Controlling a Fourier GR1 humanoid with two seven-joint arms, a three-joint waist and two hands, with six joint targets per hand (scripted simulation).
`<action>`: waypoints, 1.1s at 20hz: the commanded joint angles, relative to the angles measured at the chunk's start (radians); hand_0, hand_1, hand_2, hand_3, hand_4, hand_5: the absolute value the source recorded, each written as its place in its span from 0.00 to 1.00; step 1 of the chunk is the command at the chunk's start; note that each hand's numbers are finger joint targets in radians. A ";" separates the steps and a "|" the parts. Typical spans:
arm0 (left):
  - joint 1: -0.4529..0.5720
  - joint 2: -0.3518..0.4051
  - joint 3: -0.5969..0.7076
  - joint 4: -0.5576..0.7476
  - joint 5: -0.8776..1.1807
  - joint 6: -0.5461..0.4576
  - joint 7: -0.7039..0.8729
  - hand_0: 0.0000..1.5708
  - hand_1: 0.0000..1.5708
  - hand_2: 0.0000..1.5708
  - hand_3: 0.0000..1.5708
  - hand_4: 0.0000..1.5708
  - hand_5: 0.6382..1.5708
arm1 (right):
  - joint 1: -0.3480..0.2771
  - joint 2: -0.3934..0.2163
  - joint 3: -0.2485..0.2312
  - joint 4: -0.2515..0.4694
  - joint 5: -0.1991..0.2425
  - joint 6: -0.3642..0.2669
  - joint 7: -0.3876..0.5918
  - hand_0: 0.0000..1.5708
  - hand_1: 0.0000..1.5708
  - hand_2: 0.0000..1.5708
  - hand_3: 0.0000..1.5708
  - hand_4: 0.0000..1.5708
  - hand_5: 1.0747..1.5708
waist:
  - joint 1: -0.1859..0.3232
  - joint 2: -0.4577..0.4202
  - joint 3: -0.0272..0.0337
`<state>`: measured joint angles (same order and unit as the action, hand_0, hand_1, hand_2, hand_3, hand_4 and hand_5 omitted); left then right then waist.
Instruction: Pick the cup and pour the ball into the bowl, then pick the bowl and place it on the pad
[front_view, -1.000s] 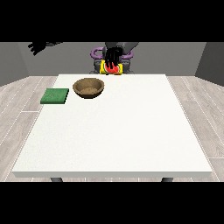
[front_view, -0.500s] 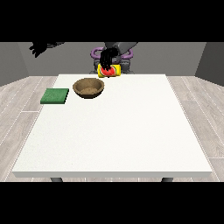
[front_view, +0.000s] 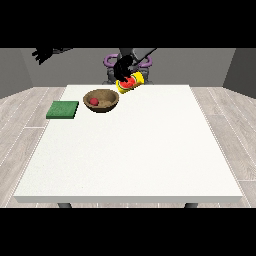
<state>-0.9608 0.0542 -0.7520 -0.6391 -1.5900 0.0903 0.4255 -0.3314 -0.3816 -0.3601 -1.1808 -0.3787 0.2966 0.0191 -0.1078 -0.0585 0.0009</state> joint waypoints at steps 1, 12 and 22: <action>-0.049 0.034 -0.008 -0.006 -0.052 -0.068 -0.070 0.96 0.96 1.00 1.00 0.80 0.94 | 0.015 -0.018 -0.027 0.028 -0.023 0.027 -0.017 0.00 0.00 0.00 0.19 0.30 1.00 | 0.017 -0.004 -0.0003; 0.085 0.046 0.070 -0.109 -0.107 -0.036 -0.103 0.97 0.97 1.00 1.00 0.81 0.92 | 0.072 0.002 -0.014 -0.001 -0.017 0.003 0.001 0.00 0.00 0.00 0.18 0.33 1.00 | 0.060 -0.037 -0.0010; 0.343 0.097 0.464 -0.261 0.384 0.306 -0.188 0.00 0.00 1.00 0.91 0.51 0.95 | 0.150 0.075 0.016 -0.061 0.028 -0.082 0.001 0.00 0.00 0.00 0.00 0.34 0.99 | 0.161 -0.050 -0.0041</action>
<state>-0.7154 0.1388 -0.3918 -0.8564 -1.3520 0.3049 0.2973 -0.2165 -0.3492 -0.3581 -1.2281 -0.3734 0.2466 0.0483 0.0191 -0.1275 -0.0035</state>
